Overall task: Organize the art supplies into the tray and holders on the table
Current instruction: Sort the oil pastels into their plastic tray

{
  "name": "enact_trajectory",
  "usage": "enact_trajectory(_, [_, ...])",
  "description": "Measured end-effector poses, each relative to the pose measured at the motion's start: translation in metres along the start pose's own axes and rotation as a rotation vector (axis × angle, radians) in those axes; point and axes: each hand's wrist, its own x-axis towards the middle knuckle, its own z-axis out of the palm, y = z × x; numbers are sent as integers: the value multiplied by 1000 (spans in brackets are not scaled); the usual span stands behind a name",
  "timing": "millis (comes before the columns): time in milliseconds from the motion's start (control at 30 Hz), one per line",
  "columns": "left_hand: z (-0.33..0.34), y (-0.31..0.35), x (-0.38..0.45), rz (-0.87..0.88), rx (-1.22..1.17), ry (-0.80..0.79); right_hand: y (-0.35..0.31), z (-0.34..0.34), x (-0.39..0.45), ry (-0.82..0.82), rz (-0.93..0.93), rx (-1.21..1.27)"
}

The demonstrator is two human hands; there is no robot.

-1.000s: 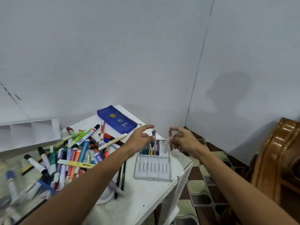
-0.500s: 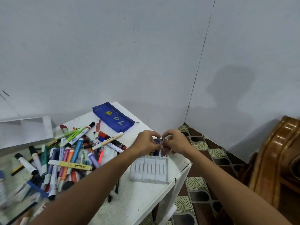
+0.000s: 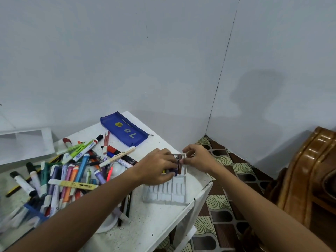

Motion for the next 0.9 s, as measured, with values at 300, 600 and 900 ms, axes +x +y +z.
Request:
enact_trajectory(300, [5, -8, -9, -26, 75, -157, -3, 7, 7, 19, 98, 68])
enact_trajectory(600, [4, -4, -6, -86, 66, -200, -3, 5, 16, 2, 174, -27])
enact_trajectory(900, [-44, -9, -80, -188, 149, -26, -83, 42, 22, 171, -139, -280])
